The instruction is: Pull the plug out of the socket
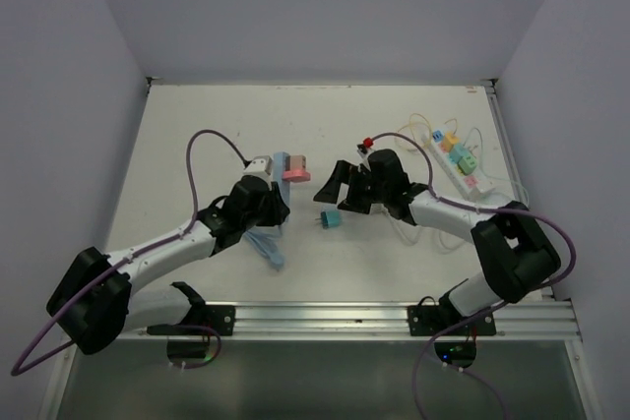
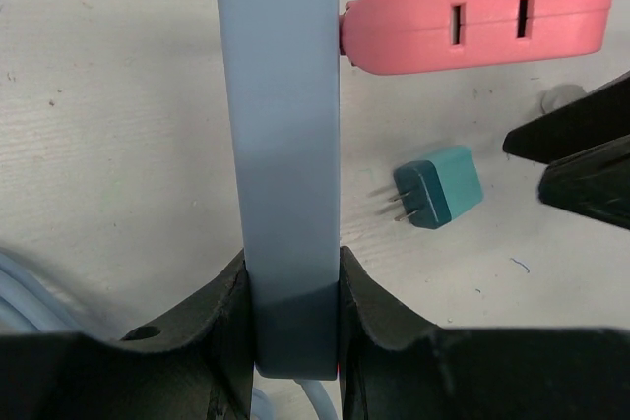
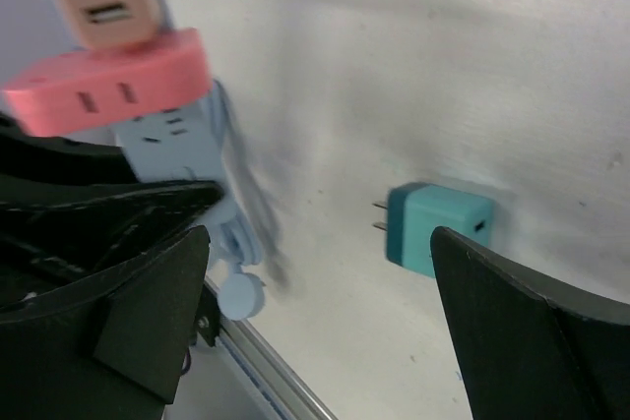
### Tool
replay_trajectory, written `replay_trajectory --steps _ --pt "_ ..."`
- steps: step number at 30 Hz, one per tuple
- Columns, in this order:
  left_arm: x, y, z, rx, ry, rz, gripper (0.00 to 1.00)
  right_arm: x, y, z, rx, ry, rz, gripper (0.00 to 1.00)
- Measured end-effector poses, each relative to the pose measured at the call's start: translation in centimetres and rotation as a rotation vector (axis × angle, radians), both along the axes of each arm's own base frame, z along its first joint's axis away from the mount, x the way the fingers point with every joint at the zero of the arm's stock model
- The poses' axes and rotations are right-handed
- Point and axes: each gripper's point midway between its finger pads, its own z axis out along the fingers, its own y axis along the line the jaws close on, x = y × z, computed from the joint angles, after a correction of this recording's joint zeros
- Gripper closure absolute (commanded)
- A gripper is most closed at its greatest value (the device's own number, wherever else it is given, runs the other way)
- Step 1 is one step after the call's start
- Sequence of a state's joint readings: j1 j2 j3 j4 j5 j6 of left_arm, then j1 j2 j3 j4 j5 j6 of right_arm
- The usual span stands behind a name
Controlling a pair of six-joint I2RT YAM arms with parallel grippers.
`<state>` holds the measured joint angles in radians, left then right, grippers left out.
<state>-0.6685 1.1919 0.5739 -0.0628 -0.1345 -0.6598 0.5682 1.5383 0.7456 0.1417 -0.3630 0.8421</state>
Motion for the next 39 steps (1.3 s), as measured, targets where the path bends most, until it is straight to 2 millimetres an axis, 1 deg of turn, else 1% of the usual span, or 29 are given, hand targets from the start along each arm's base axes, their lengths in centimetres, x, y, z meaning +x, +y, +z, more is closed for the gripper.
replay_trajectory --steps 3,4,6,10,13,18,22,28,33,37,38,39 --pt "0.0 -0.2 0.4 -0.010 -0.008 -0.009 1.00 1.0 0.6 3.5 0.048 -0.086 0.007 0.01" --pt "0.0 -0.2 0.5 -0.013 -0.011 -0.012 1.00 1.4 0.9 5.1 0.067 -0.120 0.009 0.01" --pt "0.0 -0.4 0.7 -0.019 -0.019 -0.023 1.00 2.2 1.5 7.2 0.097 -0.166 0.012 0.01" --pt "0.0 -0.7 1.4 -0.034 -0.039 -0.045 1.00 3.3 2.2 9.9 0.131 -0.217 0.012 0.01" --pt "0.0 -0.9 1.8 -0.045 -0.051 -0.057 1.00 4.1 2.9 11.0 0.149 -0.228 0.014 0.01" --pt "0.0 -1.1 2.2 -0.052 -0.067 -0.067 1.00 5.0 4.1 11.1 0.152 -0.220 0.032 0.01" --pt "0.1 -1.1 2.3 -0.050 -0.069 -0.069 1.00 4.8 4.9 10.7 0.144 -0.203 0.051 0.01" --pt "0.0 -1.1 2.3 -0.051 -0.070 -0.070 1.00 4.5 5.3 9.8 0.131 -0.183 0.064 0.02" --pt "0.1 -1.1 2.3 -0.050 -0.070 -0.069 1.00 4.3 5.7 8.8 0.112 -0.160 0.078 0.05" --pt "0.1 -1.1 2.3 -0.050 -0.070 -0.070 1.00 3.9 6.1 8.0 0.099 -0.144 0.093 0.18" --pt "0.1 -1.1 2.3 -0.050 -0.070 -0.070 1.00 3.8 6.2 7.9 0.097 -0.140 0.095 0.25" --pt "0.1 -1.1 2.3 -0.050 -0.070 -0.069 1.00 3.7 6.3 7.8 0.096 -0.138 0.099 0.30"
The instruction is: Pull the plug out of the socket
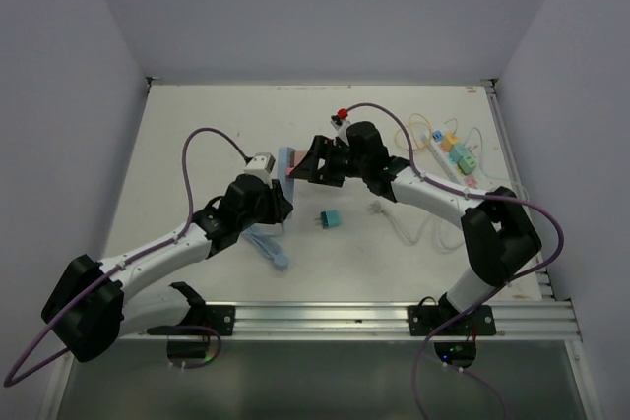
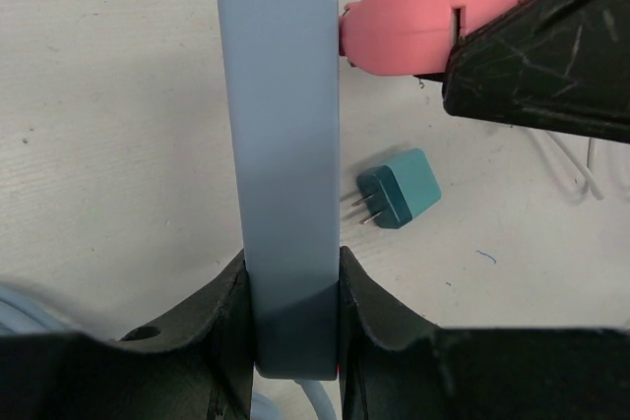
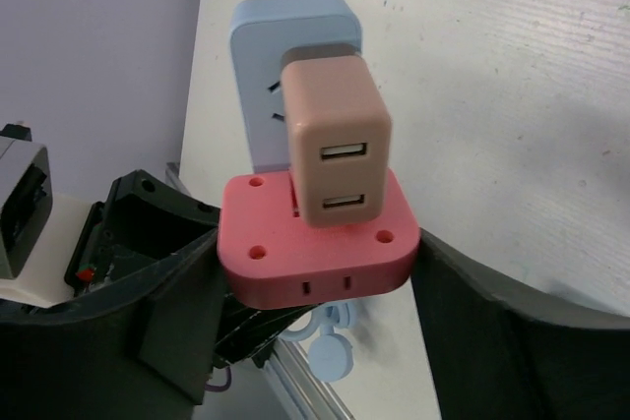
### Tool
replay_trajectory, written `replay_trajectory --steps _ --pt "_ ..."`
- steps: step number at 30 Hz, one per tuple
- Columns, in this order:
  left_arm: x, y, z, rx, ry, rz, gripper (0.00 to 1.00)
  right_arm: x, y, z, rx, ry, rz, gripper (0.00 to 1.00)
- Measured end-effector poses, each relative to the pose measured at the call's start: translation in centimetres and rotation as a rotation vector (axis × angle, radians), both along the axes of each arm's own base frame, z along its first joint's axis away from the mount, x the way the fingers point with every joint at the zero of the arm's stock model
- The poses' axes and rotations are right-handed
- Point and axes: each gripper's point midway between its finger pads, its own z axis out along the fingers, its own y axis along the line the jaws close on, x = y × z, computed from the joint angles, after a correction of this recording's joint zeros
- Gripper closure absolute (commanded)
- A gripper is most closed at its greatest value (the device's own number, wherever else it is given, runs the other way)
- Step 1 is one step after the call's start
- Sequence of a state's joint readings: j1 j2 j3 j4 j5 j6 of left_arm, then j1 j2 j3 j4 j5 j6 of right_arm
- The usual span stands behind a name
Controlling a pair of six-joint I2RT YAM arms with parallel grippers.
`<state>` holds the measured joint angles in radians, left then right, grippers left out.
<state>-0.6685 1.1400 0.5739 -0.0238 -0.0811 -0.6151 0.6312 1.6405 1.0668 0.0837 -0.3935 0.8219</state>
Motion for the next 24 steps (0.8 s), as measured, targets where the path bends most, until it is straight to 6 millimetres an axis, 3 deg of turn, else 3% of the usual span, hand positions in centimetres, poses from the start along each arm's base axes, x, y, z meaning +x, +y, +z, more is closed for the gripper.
replay_trajectory --steps 4,8,13,24 --pt "0.0 0.0 -0.1 0.003 0.000 0.001 1.00 -0.2 0.2 0.2 0.006 -0.006 0.012 0.58" --pt "0.1 0.2 -0.1 0.012 -0.007 0.007 1.00 -0.2 0.2 0.2 0.007 -0.006 0.014 0.79" --pt "0.3 0.4 -0.1 0.020 -0.013 0.021 1.00 -0.2 0.2 0.2 0.007 -0.008 0.014 0.97" --pt "0.7 0.0 -0.5 0.013 -0.025 -0.009 1.00 -0.8 -1.2 0.4 -0.008 -0.025 -0.005 1.00"
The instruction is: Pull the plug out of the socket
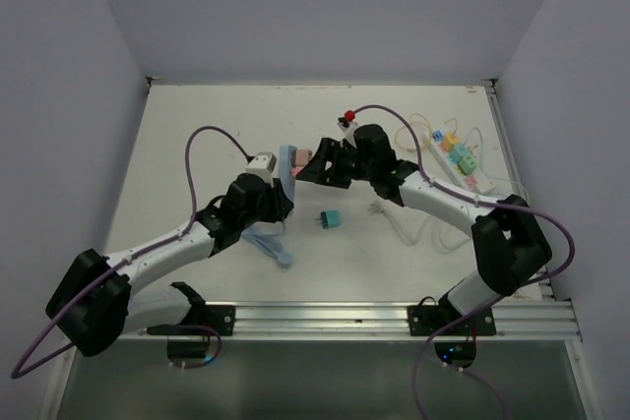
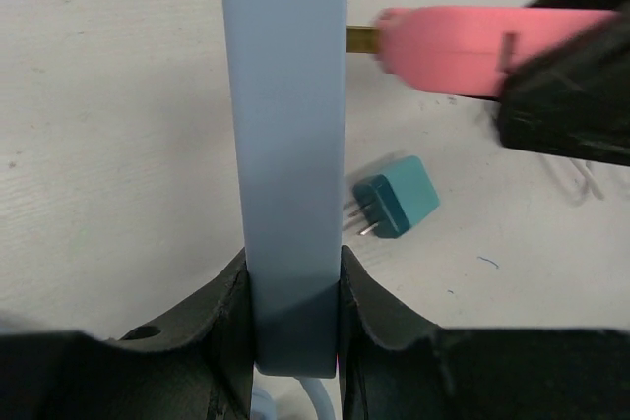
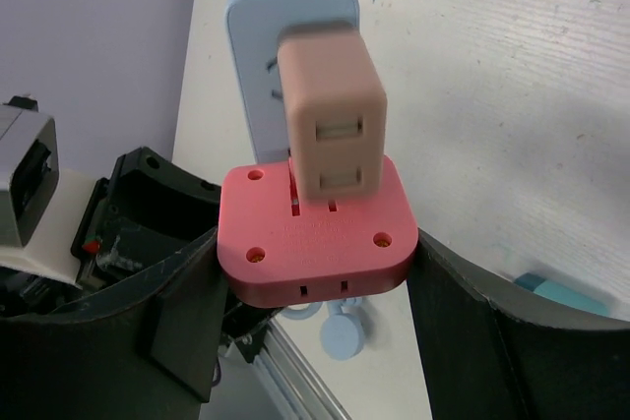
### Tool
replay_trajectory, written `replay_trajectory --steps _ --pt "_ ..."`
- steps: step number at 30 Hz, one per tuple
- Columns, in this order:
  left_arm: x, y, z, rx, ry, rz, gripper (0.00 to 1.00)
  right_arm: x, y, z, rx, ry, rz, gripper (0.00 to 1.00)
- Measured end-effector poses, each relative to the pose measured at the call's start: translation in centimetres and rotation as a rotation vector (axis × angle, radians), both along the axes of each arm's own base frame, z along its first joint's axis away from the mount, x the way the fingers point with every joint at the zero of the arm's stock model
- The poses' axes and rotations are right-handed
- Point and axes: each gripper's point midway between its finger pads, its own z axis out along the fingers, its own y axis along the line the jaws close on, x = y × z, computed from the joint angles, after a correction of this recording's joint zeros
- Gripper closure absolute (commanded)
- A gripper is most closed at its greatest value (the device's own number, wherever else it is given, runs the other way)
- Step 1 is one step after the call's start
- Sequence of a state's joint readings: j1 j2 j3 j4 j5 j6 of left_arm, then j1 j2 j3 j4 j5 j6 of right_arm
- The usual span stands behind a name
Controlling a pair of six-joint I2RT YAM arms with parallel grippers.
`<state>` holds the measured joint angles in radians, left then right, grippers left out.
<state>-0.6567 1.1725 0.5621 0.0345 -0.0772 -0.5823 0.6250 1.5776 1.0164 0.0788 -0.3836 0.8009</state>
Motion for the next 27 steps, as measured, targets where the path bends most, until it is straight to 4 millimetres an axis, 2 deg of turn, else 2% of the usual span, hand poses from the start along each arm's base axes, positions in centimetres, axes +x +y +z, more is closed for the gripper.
replay_trajectory --steps 2,4,7,9,14,19,27 --pt "0.6 0.9 -0.6 0.022 0.008 0.044 1.00 -0.1 -0.5 0.0 -0.010 0.005 -0.001 1.00" --pt "1.8 3.6 -1.9 0.083 0.026 0.154 1.00 -0.4 -1.4 0.2 -0.028 0.016 -0.007 1.00" --pt "2.5 6.6 -3.2 0.160 0.049 0.260 1.00 -0.7 -2.3 0.8 -0.038 0.013 -0.010 1.00" --pt "2.5 7.3 -3.4 0.183 0.052 0.285 1.00 -0.9 -2.6 0.7 -0.051 0.013 -0.005 1.00" --pt "2.5 7.3 -3.3 0.184 0.048 0.288 1.00 -1.1 -3.5 -0.6 -0.121 0.007 -0.002 0.99" --pt "2.3 6.7 -2.3 0.150 0.032 0.253 1.00 -0.2 -4.4 -2.4 -0.197 -0.023 -0.016 0.95" --pt "1.5 5.6 -0.8 0.091 0.024 0.191 1.00 1.4 -4.2 -9.7 -0.318 0.043 0.008 0.84"
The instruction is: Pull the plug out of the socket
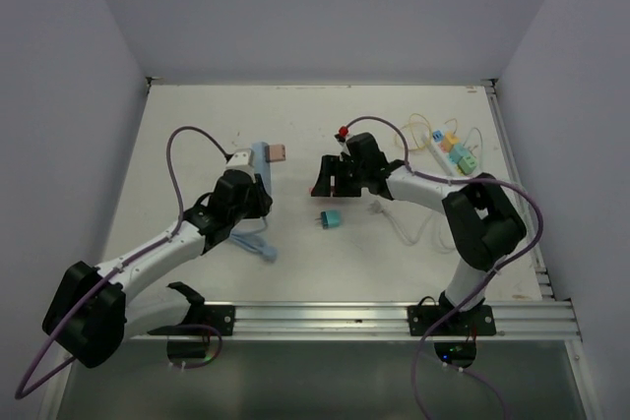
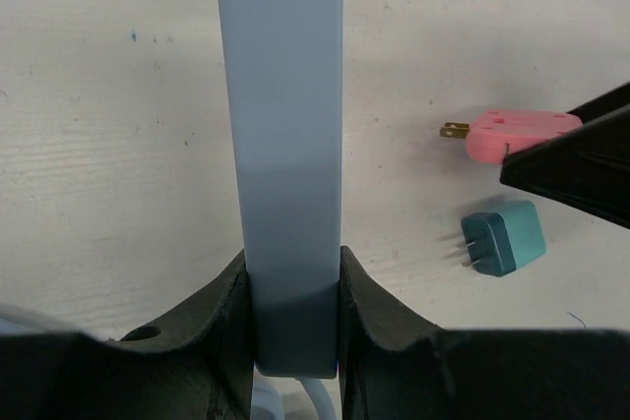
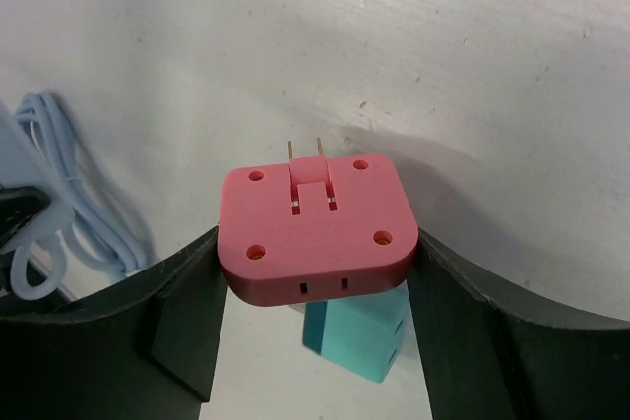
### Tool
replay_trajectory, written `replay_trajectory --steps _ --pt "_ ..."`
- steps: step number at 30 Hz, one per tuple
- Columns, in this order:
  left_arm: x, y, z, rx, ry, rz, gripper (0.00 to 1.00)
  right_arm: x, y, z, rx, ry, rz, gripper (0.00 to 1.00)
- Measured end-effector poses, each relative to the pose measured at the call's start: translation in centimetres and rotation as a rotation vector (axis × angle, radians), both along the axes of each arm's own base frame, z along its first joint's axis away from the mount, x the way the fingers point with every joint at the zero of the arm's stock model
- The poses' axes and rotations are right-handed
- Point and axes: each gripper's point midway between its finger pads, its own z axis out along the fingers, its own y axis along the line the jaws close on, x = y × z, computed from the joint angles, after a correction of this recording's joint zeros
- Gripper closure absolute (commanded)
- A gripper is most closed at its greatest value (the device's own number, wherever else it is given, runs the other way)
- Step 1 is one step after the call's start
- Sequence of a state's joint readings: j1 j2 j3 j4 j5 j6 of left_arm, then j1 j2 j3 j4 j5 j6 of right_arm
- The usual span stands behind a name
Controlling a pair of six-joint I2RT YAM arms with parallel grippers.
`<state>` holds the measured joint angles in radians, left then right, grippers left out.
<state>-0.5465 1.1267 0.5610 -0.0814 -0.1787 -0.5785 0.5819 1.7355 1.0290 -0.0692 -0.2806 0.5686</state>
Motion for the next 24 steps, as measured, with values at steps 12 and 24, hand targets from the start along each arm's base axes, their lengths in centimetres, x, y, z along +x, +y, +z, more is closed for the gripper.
replay_trajectory --steps 12,24 --pt "-0.9 -1.1 -0.1 -0.023 0.026 -0.079 1.00 2.2 -0.3 -1.3 -0.090 -0.117 0.057 0.22" --pt "-1.2 -1.9 0.4 -0.043 0.025 -0.131 1.00 0.0 -1.5 0.3 -0.072 -0.126 0.059 0.07"
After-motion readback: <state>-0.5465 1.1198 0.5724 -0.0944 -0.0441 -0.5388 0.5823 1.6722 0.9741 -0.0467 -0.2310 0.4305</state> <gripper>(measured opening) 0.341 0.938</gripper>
